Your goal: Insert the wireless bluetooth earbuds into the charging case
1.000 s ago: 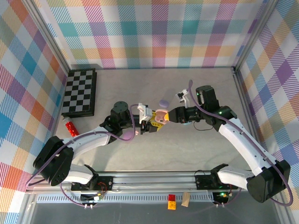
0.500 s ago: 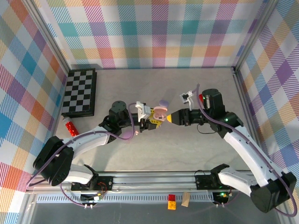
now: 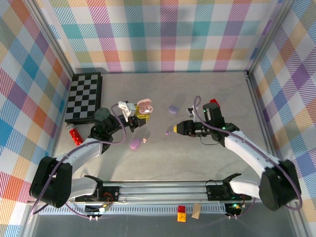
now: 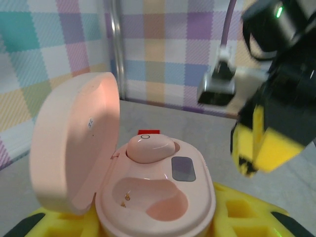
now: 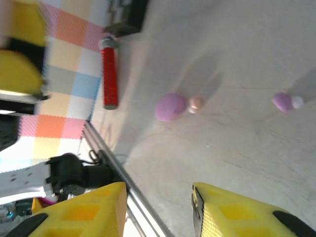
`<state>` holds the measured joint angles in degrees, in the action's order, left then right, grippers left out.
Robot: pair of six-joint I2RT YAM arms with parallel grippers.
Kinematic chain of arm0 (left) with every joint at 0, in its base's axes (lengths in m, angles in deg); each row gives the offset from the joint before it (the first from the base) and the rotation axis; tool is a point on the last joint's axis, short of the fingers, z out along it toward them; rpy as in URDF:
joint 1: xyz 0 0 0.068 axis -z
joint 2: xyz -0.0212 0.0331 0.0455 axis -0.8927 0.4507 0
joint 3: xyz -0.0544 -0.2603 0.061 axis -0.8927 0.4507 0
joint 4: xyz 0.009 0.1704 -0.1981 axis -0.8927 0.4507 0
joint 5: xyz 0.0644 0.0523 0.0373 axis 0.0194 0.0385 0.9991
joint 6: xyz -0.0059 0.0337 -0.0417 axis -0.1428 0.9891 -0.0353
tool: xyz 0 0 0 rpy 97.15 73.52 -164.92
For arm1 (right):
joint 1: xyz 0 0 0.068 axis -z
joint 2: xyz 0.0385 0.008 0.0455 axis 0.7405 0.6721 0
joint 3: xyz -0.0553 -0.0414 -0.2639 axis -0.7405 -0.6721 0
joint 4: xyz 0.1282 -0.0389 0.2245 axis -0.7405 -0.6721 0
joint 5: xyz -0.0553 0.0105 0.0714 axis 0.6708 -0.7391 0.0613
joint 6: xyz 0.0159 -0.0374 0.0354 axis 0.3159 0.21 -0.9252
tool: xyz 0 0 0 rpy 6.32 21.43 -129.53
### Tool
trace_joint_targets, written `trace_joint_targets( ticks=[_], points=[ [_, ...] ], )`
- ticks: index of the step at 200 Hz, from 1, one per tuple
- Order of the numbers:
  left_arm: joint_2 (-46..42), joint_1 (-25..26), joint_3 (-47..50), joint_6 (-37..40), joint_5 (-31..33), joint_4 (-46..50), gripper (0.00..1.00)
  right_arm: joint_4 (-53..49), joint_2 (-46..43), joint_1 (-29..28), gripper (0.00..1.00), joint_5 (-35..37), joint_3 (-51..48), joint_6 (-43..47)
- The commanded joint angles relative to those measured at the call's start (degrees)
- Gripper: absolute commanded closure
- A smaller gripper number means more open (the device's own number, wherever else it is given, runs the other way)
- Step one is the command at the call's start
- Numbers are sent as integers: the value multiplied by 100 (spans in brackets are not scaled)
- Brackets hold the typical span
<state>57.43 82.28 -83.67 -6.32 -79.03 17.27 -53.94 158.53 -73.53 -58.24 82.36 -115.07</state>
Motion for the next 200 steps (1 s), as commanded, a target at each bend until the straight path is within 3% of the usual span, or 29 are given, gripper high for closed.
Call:
trace_joint_targets(
  ticks=[1, 55, 90, 200],
  points=[
    [-161, -241, 222, -305, 123, -628, 67, 821, 576, -316, 61, 464, -71, -179],
    [-360, -655, 373, -335, 334, -622, 67, 1604, 2171, -1322, 60, 1284, 393, -300],
    [-439, -781, 426, -444, 329, -678, 67, 1814, 3136, -1722, 61, 1344, 1031, -400],
    [-591, -835, 488, -485, 248, -546, 67, 1185, 4663, -1958, 63, 1325, 2499, -41]
  ],
)
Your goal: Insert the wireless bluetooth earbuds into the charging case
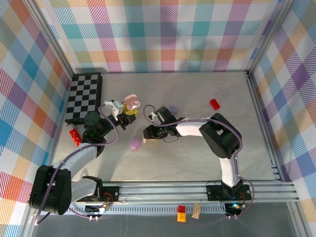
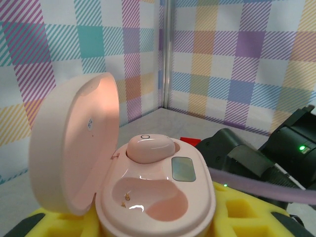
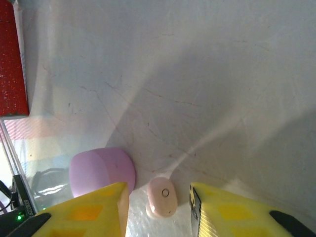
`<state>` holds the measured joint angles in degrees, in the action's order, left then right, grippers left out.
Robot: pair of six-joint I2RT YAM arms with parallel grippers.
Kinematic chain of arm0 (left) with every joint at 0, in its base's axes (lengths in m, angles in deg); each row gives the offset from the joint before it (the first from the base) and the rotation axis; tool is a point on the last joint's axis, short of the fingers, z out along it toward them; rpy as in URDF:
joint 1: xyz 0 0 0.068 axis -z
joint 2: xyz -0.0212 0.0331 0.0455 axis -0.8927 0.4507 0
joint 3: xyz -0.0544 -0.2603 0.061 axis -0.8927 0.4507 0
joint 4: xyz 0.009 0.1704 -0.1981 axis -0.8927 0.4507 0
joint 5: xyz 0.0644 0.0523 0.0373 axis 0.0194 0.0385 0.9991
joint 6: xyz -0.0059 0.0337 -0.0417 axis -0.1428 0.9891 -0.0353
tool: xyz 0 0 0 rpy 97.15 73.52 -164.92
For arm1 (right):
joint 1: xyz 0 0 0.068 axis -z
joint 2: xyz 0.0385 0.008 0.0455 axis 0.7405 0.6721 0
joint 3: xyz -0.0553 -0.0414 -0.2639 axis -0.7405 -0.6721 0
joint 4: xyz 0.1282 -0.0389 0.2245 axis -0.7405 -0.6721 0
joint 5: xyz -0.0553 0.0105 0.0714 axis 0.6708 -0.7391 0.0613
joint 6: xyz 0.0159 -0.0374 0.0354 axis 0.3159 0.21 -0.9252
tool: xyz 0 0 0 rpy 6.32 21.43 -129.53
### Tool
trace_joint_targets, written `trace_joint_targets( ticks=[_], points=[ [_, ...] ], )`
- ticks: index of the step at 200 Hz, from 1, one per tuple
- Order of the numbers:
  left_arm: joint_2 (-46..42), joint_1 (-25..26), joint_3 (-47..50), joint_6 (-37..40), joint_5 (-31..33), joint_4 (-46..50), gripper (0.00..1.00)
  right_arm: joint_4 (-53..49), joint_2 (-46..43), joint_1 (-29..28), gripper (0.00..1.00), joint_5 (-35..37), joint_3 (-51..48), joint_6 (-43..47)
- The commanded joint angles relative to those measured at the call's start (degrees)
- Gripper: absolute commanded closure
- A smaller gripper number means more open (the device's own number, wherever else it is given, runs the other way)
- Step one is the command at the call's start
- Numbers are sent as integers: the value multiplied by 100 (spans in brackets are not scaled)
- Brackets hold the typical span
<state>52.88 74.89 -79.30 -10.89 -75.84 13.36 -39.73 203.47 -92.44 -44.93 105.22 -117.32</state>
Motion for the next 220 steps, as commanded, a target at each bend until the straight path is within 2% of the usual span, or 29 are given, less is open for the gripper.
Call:
trace_joint_targets(
  ticks=[1, 127, 171, 220],
  points=[
    [-137, -96, 50, -28, -71, -155, 67, -236, 176, -68, 63, -10, 219, 186],
    [-126, -105, 49, -45, -89, -146, 67, -630, 244, -322, 72, 96, 422, 399],
    [-127, -105, 57, -40, -88, -148, 67, -635, 262, -340, 78, 101, 434, 366],
    [-150, -113, 68, -28, -84, -137, 67, -614, 244, -381, 76, 22, 464, 372]
  ],
)
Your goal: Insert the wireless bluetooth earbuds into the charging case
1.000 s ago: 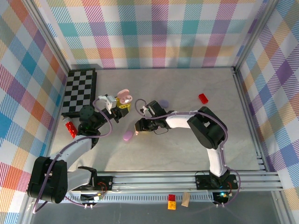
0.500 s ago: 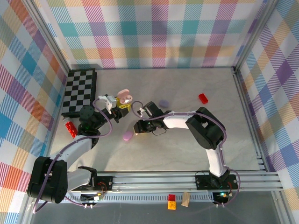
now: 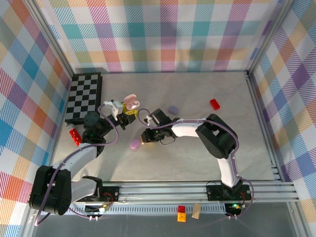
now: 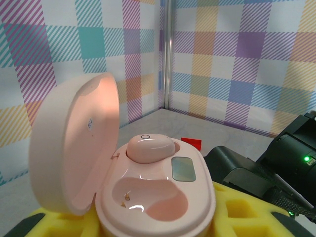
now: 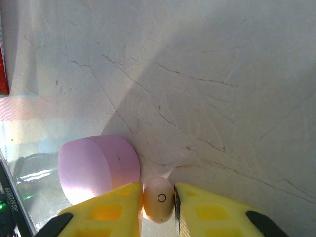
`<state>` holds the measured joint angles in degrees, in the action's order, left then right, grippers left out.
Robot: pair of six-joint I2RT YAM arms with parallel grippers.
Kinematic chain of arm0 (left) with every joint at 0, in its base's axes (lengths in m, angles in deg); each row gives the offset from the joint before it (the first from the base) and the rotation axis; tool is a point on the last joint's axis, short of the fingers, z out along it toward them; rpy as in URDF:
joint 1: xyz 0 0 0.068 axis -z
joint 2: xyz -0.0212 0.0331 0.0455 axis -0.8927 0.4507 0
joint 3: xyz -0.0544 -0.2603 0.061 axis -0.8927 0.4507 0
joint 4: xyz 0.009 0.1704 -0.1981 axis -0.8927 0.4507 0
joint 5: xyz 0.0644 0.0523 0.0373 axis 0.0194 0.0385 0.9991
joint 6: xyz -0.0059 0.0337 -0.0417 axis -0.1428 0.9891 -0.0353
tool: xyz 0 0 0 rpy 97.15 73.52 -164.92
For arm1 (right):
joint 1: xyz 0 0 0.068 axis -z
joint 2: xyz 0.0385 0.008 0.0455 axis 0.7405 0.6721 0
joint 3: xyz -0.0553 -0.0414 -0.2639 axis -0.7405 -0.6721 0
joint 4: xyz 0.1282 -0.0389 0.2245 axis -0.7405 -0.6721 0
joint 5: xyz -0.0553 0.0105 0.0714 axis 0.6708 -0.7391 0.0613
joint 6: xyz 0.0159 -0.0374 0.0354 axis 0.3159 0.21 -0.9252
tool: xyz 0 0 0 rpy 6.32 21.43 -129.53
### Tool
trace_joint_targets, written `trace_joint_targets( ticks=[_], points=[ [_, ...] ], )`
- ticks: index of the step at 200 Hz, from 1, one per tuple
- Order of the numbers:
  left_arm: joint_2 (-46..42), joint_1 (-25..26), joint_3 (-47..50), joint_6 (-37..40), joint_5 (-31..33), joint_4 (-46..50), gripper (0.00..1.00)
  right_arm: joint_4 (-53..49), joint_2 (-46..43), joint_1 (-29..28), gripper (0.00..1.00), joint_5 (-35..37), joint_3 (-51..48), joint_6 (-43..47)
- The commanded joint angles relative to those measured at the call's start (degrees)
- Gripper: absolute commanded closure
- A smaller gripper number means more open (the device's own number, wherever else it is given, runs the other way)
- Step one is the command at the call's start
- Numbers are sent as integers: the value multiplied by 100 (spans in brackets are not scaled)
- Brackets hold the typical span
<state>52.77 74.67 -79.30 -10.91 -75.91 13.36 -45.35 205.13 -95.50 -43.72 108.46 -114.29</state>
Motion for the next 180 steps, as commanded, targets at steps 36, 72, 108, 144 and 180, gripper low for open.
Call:
trace_joint_targets(
  ticks=[36, 72, 108, 144, 180],
  points=[
    [-127, -93, 75, -25, -78, -146, 67, -177, 198, -123, 75, -64, 196, 148],
    [-163, -100, 99, -17, -73, -137, 67, -449, 315, -167, 78, 122, 312, 292],
    [-212, -104, 102, 65, -64, -53, 67, -713, 67, -169, 81, 450, 304, 486],
    [-257, -101, 120, 190, -68, 24, 67, -605, -645, -83, 81, 794, -176, 415],
    [-255, 8, 156, 268, -47, 12, 67, -562, -1739, 148, 81, 1135, -918, 279]
  ],
)
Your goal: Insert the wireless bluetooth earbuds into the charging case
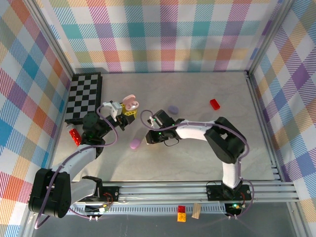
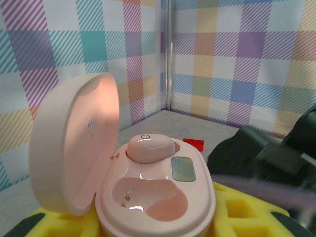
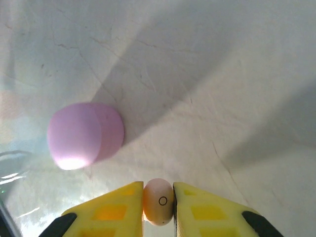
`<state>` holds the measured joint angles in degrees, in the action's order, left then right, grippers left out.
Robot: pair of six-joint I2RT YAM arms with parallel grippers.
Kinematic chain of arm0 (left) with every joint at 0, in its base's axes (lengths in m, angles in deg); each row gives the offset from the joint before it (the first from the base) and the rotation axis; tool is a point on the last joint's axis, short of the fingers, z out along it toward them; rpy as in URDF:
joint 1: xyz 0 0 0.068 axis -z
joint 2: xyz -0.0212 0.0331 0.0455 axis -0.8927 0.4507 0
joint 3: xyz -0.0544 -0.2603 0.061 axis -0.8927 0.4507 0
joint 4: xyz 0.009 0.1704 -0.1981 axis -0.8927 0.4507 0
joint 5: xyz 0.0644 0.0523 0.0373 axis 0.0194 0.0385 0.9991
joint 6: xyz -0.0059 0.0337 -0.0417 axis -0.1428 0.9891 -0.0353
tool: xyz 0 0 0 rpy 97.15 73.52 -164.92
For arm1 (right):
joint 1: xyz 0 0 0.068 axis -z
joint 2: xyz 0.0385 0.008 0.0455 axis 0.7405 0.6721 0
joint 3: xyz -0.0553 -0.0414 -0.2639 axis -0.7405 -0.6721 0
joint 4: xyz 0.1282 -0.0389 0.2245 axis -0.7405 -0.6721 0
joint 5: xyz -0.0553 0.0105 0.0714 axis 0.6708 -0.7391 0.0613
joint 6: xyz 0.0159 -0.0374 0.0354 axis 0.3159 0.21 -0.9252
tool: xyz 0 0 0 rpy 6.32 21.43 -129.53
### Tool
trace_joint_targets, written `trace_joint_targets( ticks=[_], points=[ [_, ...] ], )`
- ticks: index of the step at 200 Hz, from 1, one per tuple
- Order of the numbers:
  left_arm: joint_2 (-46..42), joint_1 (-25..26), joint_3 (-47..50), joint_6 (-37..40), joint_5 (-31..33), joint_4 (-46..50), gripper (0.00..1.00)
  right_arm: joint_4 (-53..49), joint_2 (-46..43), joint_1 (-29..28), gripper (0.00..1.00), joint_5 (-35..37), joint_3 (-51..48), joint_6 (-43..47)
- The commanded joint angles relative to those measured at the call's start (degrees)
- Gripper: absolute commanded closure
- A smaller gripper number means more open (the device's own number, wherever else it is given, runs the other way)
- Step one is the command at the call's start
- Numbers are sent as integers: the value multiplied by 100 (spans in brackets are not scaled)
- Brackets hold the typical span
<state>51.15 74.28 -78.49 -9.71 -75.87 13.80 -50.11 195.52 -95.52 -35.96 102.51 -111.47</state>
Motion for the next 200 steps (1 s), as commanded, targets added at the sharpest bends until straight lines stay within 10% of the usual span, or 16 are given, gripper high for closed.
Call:
trace_joint_targets(
  ticks=[1, 79, 200],
  points=[
    [-90, 50, 75, 150, -42, -32, 67, -94, -809, 160, 81, 375, -336, -7],
    [128, 1065, -28, 1184, 679, 398, 67, -1626, -3193, 398, 81, 1209, 86, 676],
    [1477, 2402, -696, 1535, 1709, -27, 68, -1865, -3080, 363, 81, 928, 976, 917]
  ],
)
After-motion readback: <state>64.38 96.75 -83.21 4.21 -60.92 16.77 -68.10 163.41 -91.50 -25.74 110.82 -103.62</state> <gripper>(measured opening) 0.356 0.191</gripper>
